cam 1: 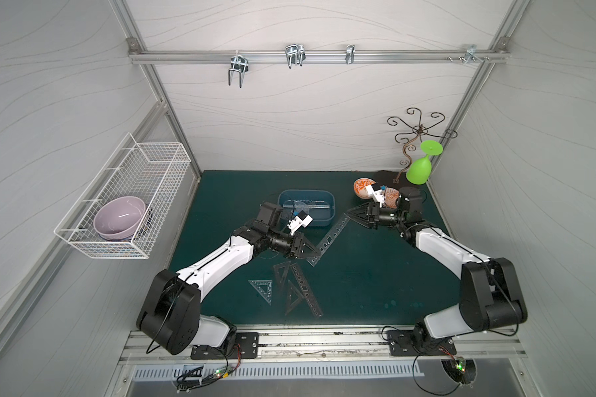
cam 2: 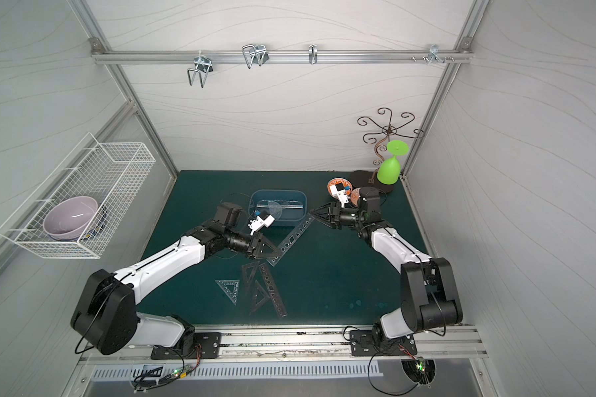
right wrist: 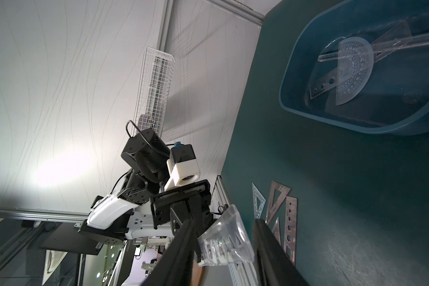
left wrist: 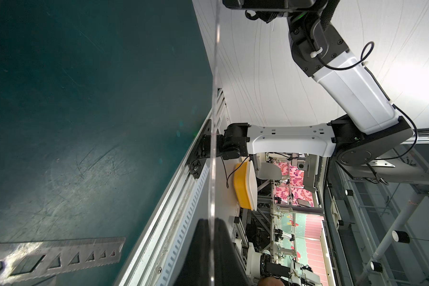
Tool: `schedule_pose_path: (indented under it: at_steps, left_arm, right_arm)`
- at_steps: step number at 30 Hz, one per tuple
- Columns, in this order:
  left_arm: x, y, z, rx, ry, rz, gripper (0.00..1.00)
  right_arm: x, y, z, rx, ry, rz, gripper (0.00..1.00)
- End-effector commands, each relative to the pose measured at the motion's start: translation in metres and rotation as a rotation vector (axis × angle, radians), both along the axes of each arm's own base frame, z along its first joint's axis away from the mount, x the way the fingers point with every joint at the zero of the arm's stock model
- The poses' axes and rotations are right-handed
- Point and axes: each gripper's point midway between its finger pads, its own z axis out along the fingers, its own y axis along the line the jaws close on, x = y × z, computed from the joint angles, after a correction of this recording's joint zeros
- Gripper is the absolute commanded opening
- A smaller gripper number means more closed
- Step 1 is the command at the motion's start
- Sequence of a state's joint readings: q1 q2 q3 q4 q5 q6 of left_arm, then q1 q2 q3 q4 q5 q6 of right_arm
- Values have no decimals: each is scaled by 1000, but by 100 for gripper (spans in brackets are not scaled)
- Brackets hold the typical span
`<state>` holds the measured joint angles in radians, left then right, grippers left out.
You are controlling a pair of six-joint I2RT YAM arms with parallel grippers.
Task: Put the scattered rulers into the storage box
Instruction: Pick up the ruler from the center of the board.
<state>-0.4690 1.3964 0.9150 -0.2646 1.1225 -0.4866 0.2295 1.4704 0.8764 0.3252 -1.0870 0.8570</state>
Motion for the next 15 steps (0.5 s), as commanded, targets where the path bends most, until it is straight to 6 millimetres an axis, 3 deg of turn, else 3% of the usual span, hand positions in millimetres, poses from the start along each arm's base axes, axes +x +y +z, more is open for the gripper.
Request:
schedule_pose_path:
  at_steps: [1, 6, 15]
  left_arm:
    - [1, 0, 14, -29, -59, -11, 0]
    - [1, 1, 13, -25, -61, -7, 0]
    - [1, 2, 12, -16, -70, 3, 0]
  right_arm:
    - [-9, 4, 3, 22, -7, 44, 38]
    - [-15, 8, 1, 24, -2, 68, 33]
    - [-11, 8, 2, 15, -7, 44, 10]
